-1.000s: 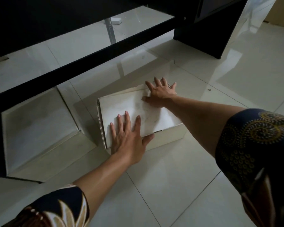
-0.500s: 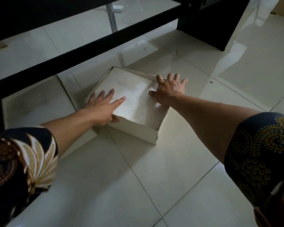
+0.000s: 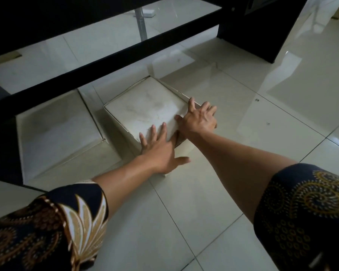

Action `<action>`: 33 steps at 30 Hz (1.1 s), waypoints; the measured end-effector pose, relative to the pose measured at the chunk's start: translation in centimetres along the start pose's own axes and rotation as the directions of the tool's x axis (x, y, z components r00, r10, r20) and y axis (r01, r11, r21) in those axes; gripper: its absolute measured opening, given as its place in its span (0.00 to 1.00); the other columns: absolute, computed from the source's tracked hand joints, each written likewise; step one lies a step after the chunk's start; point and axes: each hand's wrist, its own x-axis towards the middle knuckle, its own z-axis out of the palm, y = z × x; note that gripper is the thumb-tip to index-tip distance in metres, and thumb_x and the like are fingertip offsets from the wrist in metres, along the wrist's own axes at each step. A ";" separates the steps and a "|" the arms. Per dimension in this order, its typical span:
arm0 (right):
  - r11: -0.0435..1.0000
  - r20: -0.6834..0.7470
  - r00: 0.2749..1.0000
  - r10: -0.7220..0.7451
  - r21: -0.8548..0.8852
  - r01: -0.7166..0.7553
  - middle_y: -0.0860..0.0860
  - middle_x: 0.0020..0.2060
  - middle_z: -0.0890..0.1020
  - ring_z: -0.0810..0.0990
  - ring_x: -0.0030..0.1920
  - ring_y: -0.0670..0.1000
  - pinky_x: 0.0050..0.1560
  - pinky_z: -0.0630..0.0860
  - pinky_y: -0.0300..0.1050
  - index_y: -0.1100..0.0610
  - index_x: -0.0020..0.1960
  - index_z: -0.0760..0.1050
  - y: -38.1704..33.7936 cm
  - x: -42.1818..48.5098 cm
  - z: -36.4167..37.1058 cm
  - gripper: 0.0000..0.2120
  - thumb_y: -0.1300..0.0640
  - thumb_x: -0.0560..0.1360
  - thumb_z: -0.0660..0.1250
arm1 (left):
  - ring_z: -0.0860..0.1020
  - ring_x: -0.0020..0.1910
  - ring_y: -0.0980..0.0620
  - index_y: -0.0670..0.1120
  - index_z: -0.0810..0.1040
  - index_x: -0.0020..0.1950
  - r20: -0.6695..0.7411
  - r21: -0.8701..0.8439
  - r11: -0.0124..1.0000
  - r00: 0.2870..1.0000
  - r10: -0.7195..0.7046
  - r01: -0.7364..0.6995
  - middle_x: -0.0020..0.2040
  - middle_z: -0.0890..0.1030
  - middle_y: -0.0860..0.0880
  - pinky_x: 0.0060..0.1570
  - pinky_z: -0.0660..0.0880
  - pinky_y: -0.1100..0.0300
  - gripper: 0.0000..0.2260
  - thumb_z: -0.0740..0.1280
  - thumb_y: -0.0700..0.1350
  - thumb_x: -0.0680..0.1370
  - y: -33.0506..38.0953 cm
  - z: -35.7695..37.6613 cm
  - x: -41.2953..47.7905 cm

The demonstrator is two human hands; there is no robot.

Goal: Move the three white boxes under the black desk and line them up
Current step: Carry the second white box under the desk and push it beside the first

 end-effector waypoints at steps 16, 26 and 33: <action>0.972 0.034 0.998 -0.061 0.229 0.052 0.59 0.61 0.71 0.68 0.60 0.61 0.47 0.64 0.51 0.50 0.72 0.61 -5.7 0.5 1.4 0.23 0.41 0.82 0.53 | 0.38 0.78 0.38 0.65 0.44 0.78 -0.141 0.148 0.983 0.986 -0.084 0.104 0.80 0.39 0.48 0.73 0.36 0.36 0.27 0.53 0.58 0.82 -7.9 -0.8 1.1; 0.939 0.025 0.996 -0.088 0.336 0.075 0.57 0.59 0.69 0.67 0.59 0.60 0.44 0.66 0.52 0.49 0.74 0.58 -10.0 0.9 2.9 0.25 0.42 0.80 0.57 | 0.43 0.78 0.36 0.63 0.43 0.78 -0.142 0.293 0.942 0.982 -0.126 0.164 0.81 0.44 0.45 0.72 0.36 0.35 0.27 0.50 0.59 0.82 -12.7 -2.1 2.1; 0.923 0.026 0.994 -0.104 0.375 0.087 0.57 0.63 0.68 0.68 0.62 0.61 0.50 0.74 0.57 0.48 0.74 0.57 -11.7 1.6 3.5 0.30 0.38 0.78 0.61 | 0.43 0.78 0.37 0.64 0.43 0.78 -0.120 0.237 0.950 0.976 -0.180 0.204 0.81 0.43 0.45 0.73 0.37 0.37 0.26 0.50 0.61 0.81 -14.1 -2.4 2.4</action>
